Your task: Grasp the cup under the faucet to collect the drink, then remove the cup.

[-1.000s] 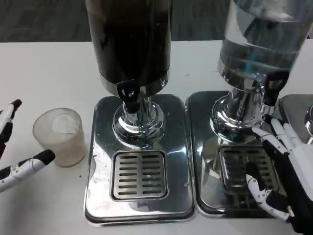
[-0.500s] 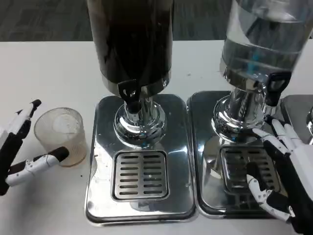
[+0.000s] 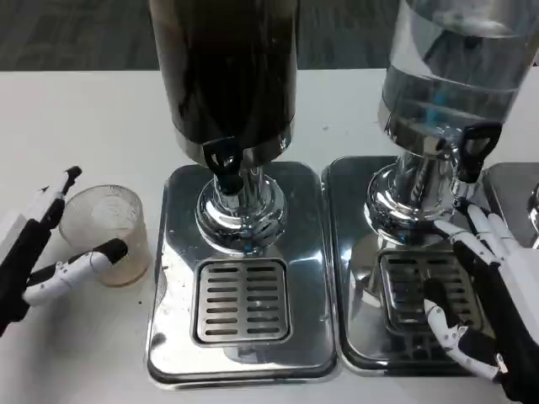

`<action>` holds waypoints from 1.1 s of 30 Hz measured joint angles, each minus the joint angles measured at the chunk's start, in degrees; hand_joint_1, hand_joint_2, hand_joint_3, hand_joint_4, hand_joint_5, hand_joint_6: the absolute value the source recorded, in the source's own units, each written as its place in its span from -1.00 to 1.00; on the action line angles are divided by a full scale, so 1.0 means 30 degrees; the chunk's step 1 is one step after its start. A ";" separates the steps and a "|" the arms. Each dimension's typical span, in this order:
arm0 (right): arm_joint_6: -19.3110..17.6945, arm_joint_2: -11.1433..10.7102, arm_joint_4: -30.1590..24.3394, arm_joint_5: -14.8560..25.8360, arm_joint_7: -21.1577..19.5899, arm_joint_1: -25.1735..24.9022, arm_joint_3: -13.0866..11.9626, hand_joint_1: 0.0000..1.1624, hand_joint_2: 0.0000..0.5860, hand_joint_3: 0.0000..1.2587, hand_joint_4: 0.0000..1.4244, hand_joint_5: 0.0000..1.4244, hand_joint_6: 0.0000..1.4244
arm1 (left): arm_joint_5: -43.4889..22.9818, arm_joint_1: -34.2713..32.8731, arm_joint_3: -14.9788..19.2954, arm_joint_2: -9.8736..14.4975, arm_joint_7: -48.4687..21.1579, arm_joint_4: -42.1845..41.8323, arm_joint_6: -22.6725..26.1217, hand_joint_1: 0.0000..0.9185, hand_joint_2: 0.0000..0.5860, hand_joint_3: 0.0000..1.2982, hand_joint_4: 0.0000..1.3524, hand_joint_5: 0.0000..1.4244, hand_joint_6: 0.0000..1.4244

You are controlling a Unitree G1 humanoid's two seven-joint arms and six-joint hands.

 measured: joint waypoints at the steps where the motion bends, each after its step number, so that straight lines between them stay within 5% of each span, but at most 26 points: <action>1: 0.0000 0.0001 0.0000 0.0003 0.0000 0.0000 0.0002 0.09 0.85 -0.65 -0.97 -0.96 -0.77 | -0.0009 -0.0187 -0.0078 -0.0026 0.0000 0.0200 -0.0010 -1.00 -0.96 -1.00 -1.00 -1.00 -0.83; 22: 0.0008 0.0327 -0.0001 0.0014 -0.0001 0.0019 0.0090 0.11 0.86 -0.65 -0.95 -0.95 -0.77 | 0.0071 -0.1610 -0.1341 -0.0079 0.0859 0.1846 -0.0003 -0.78 -0.96 -1.00 -1.00 -0.93 -0.72; 33: 0.0007 0.0413 -0.0004 0.0012 -0.0001 0.0029 0.0139 0.11 0.86 -0.65 -0.95 -0.95 -0.77 | 0.0089 -0.1698 -0.1486 -0.0079 0.1213 0.2601 0.0001 -0.85 -0.99 -1.00 -1.00 -0.89 -0.69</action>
